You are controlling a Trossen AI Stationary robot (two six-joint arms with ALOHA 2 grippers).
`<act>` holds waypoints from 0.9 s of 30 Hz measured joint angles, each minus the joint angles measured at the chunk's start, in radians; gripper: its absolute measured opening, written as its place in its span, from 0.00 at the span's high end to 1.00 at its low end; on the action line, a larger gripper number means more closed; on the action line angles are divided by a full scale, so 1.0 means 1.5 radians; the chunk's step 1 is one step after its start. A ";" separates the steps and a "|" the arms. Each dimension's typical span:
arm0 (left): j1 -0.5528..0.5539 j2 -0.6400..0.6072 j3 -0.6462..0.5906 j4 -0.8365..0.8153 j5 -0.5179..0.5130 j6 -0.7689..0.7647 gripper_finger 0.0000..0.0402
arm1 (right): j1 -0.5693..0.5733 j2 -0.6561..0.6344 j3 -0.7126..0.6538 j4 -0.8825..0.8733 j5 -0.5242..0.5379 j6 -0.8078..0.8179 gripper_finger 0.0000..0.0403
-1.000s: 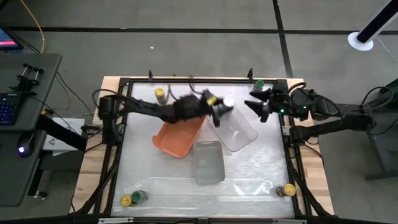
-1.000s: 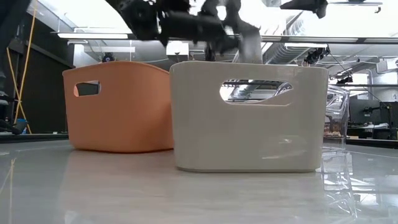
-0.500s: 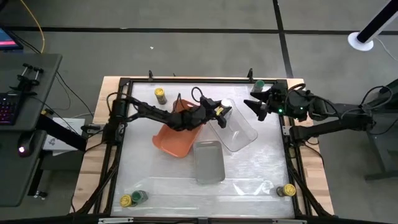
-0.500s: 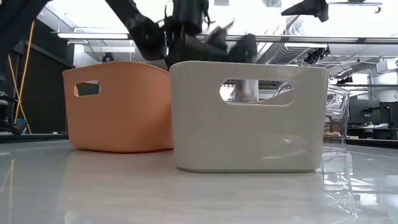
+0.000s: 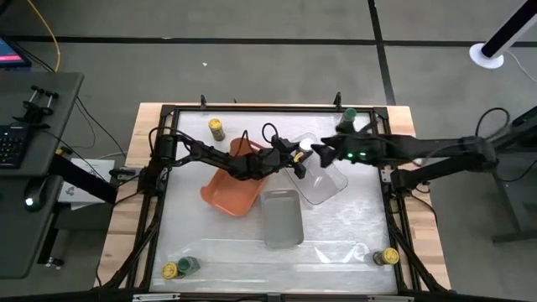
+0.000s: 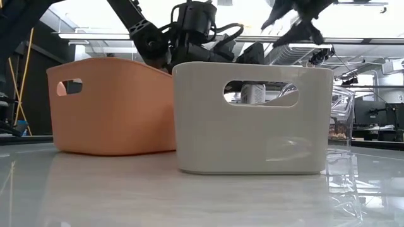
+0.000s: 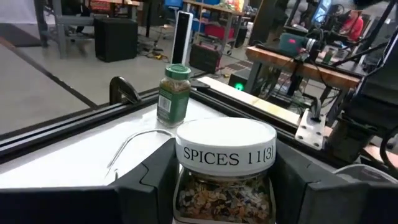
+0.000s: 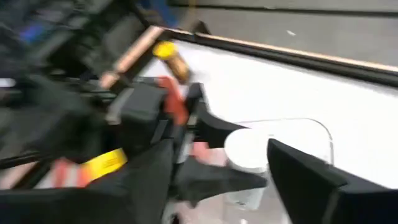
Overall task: Sort spices by type
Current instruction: Put the white seasoning bottle into the transparent bin
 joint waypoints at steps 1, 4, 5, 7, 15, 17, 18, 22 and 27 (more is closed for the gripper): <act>0.000 0.000 0.000 -0.002 0.002 0.001 0.61 | -0.009 0.017 0.000 -0.004 0.000 0.008 0.46; -0.002 0.000 0.000 -0.002 0.008 0.017 0.61 | -0.034 0.061 0.000 -0.007 -0.001 0.023 0.70; -0.002 0.000 0.000 -0.002 0.011 0.023 0.61 | -0.042 0.072 0.000 -0.005 -0.002 0.023 0.79; -0.002 0.000 0.000 -0.003 0.021 0.032 0.61 | -0.056 0.091 0.000 0.007 -0.007 0.021 0.94; -0.005 0.000 0.000 -0.005 0.026 0.038 0.61 | -0.079 0.135 0.000 0.019 -0.072 0.021 0.99; -0.006 0.000 0.000 -0.005 0.026 0.049 0.61 | -0.079 0.143 0.000 0.019 -0.078 0.027 0.99; -0.006 0.000 0.000 -0.005 0.026 0.056 0.61 | -0.079 0.146 0.000 0.019 -0.085 0.030 0.99; -0.005 0.000 0.000 -0.015 0.026 0.065 0.61 | -0.079 0.161 0.000 0.020 -0.098 0.033 1.00; -0.005 0.000 0.000 -0.039 0.025 0.064 0.61 | -0.079 0.176 0.000 0.023 -0.108 0.033 1.00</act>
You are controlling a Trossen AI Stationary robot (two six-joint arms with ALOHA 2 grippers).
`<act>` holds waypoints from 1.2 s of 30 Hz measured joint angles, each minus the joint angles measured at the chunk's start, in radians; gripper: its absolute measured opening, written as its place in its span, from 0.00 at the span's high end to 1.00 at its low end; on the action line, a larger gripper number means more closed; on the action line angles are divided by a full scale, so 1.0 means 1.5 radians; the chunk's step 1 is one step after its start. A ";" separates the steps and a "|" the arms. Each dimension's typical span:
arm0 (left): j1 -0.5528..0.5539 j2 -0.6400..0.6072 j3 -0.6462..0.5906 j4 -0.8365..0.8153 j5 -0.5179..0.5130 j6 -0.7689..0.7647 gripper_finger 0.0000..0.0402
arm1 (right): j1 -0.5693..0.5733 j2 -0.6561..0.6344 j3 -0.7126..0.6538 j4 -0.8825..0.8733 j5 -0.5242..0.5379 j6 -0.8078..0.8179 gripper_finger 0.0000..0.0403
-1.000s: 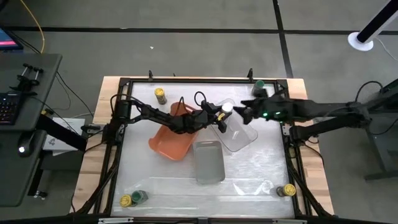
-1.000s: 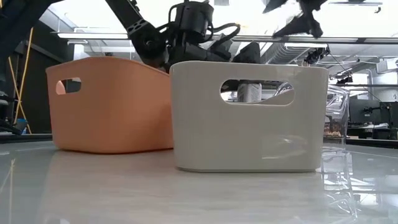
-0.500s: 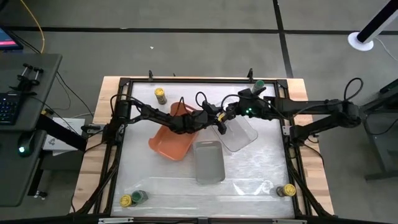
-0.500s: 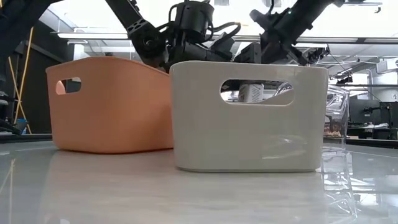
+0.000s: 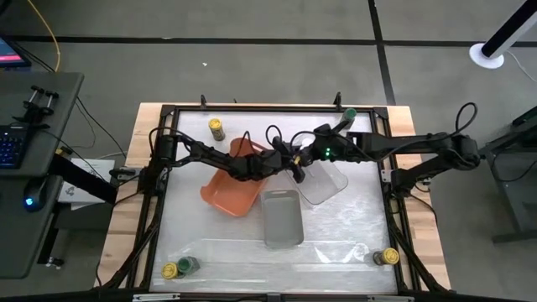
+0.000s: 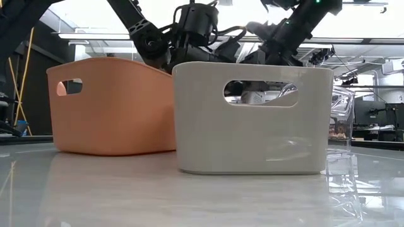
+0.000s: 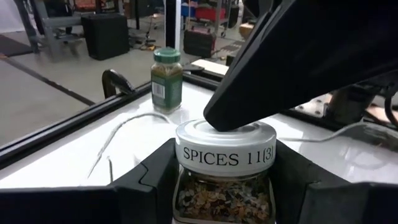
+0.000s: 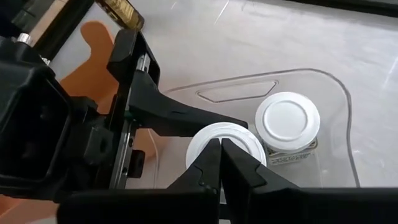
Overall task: Sort spices by type
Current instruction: Put the white seasoning bottle into the transparent bin
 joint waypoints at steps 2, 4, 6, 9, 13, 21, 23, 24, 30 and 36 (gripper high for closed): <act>0.000 0.000 0.000 -0.006 0.000 -0.001 0.60 | 0.000 0.005 0.000 0.000 -0.003 0.000 1.00; 0.000 0.000 0.000 -0.010 0.000 -0.001 0.59 | 0.000 0.008 0.000 0.000 -0.006 0.000 1.00; 0.001 0.000 -0.001 -0.010 0.000 0.000 0.57 | 0.000 0.010 0.000 0.001 -0.008 0.000 1.00; 0.001 0.000 -0.001 -0.010 0.001 -0.001 0.53 | 0.000 0.011 0.000 0.002 -0.010 0.005 1.00; 0.001 0.005 -0.001 -0.002 0.001 -0.001 0.48 | 0.000 0.011 0.000 0.001 -0.014 0.008 1.00; 0.002 0.005 0.000 -0.010 0.000 -0.001 0.45 | 0.001 0.013 0.000 -0.005 -0.019 0.022 1.00; 0.002 0.005 0.000 -0.015 0.000 0.000 0.45 | 0.000 0.016 0.000 -0.006 -0.019 0.023 1.00; 0.002 0.005 0.000 -0.018 0.000 0.000 0.45 | 0.001 0.018 0.000 -0.007 -0.019 0.023 1.00; 0.003 0.005 0.000 -0.035 -0.002 0.000 0.45 | 0.001 0.041 0.000 -0.005 -0.023 0.028 1.00; 0.002 0.013 0.002 -0.035 -0.002 0.002 0.44 | 0.000 0.067 0.000 0.002 -0.026 0.028 1.00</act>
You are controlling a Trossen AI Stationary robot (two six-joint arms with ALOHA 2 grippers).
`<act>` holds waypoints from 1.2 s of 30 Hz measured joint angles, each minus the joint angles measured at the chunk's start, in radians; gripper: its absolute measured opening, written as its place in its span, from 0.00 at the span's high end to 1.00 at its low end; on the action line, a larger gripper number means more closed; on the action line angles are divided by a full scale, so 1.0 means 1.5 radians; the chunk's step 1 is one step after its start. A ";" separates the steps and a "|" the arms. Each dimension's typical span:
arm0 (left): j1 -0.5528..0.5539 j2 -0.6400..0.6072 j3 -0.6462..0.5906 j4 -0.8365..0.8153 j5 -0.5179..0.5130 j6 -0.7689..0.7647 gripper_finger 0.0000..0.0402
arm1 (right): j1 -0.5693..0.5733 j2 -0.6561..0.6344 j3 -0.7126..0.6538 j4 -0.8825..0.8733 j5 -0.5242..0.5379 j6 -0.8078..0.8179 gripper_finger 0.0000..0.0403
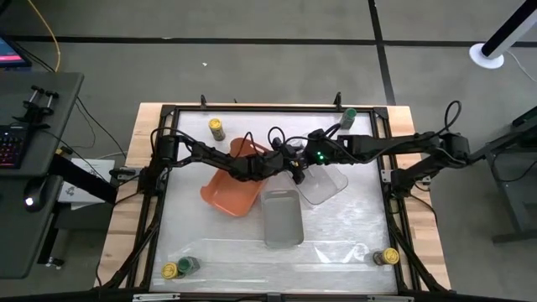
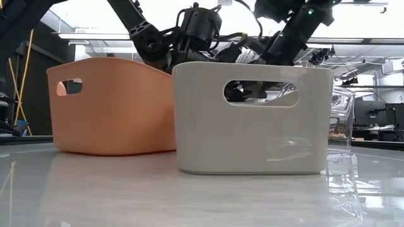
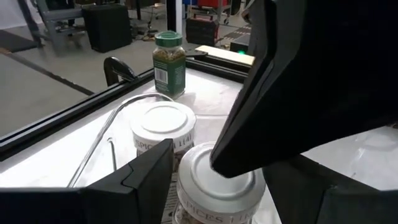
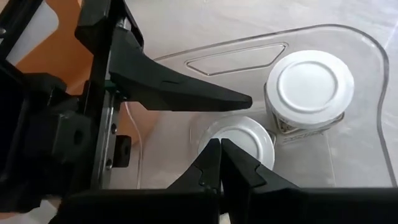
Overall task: Sort spices by type
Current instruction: Put the white seasoning bottle into the transparent bin
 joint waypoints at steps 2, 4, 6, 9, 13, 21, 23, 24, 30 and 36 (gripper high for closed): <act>0.000 0.000 0.000 -0.001 0.000 0.003 0.44 | 0.000 0.006 0.000 0.002 -0.003 0.000 1.00; 0.000 0.000 0.000 0.002 0.001 0.009 0.44 | 0.000 0.007 0.000 0.002 -0.003 0.000 1.00; 0.000 0.000 0.000 0.007 0.003 0.026 0.44 | 0.000 0.007 0.000 0.001 -0.003 -0.002 1.00; 0.000 0.001 -0.002 0.019 0.003 0.054 0.44 | -0.001 0.007 0.000 0.000 -0.004 -0.006 1.00; 0.000 -0.009 -0.003 0.005 0.006 0.073 0.44 | -0.001 0.007 0.000 0.001 -0.004 -0.006 1.00; 0.000 -0.064 -0.003 -0.120 0.015 0.080 0.44 | 0.000 0.006 0.001 0.006 -0.007 -0.019 1.00; 0.000 -0.081 -0.003 -0.162 0.019 0.089 0.44 | 0.000 0.007 0.001 0.003 -0.009 -0.024 1.00; 0.000 -0.087 -0.003 -0.175 0.022 0.097 0.44 | 0.000 0.007 0.001 0.003 -0.009 -0.025 1.00; 0.000 -0.135 -0.001 -0.236 0.046 0.149 0.44 | -0.001 0.008 -0.001 -0.006 -0.009 -0.024 1.00; -0.001 -0.220 -0.001 -0.368 0.048 0.200 0.44 | -0.001 0.008 -0.001 -0.008 -0.009 -0.030 1.00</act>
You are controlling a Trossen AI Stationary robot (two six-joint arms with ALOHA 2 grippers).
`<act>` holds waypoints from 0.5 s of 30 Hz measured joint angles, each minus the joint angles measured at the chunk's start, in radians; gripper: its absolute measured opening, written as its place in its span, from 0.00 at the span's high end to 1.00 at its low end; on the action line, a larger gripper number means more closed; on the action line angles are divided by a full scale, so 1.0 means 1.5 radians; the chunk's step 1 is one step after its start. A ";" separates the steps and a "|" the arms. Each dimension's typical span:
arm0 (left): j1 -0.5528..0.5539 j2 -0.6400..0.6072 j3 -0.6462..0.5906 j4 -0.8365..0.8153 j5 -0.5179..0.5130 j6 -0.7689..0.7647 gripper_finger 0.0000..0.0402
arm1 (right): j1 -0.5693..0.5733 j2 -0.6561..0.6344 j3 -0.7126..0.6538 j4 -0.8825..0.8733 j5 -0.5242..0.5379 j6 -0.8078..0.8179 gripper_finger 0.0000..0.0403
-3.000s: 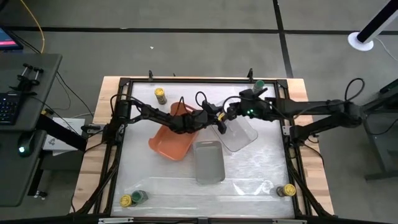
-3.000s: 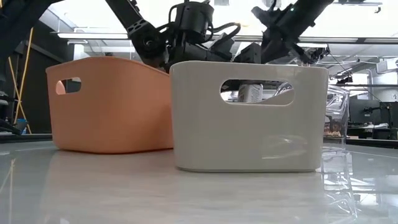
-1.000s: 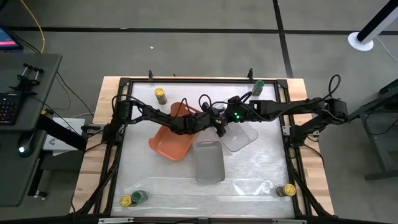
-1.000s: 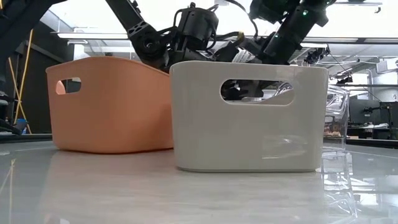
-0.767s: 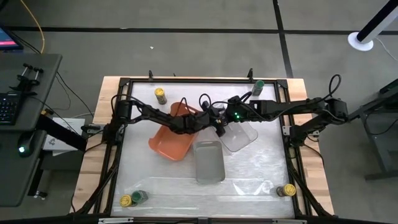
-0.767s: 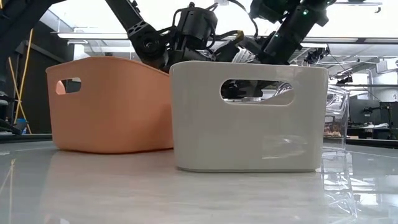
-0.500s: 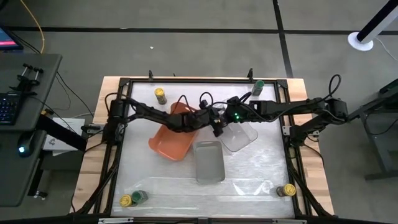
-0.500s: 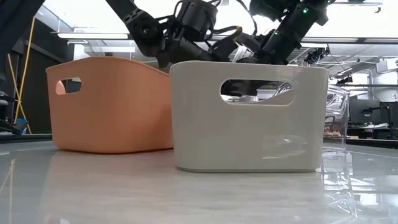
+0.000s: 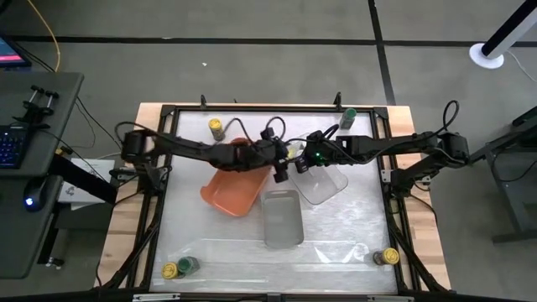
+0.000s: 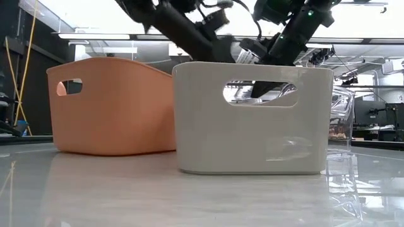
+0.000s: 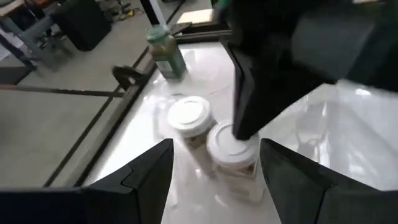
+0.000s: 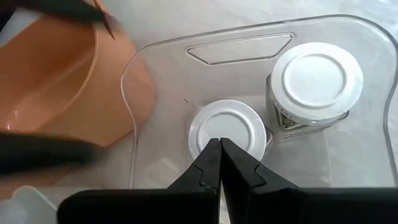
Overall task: Sort spices by type
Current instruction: Put the white seasoning bottle into the transparent bin
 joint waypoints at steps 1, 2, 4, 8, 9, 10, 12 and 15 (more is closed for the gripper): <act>0.000 -0.021 0.000 -0.020 0.000 0.001 0.44 | 0.000 0.000 0.000 0.000 0.000 -0.002 1.00; 0.000 -0.045 0.000 -0.046 0.000 0.000 0.44 | -0.002 0.000 0.000 0.000 0.000 -0.008 1.00; 0.000 -0.087 0.000 -0.086 0.000 -0.003 0.44 | -0.006 0.000 0.000 0.001 -0.001 -0.011 1.00; -0.001 -0.176 -0.001 -0.129 0.000 -0.005 0.44 | -0.021 0.000 0.000 0.005 0.000 -0.065 1.00; -0.002 -0.202 0.000 -0.130 0.000 -0.006 0.44 | -0.026 0.000 0.000 0.005 -0.001 -0.085 1.00; -0.002 -0.223 0.000 -0.136 0.000 -0.007 0.44 | -0.031 0.000 0.000 0.005 -0.003 -0.109 1.00; -0.005 -0.265 0.000 -0.144 0.001 -0.011 0.44 | -0.041 0.000 0.000 0.007 -0.019 -0.156 1.00; -0.011 -0.322 0.000 -0.155 0.000 -0.018 0.44 | -0.054 0.000 0.000 0.014 -0.047 -0.238 1.00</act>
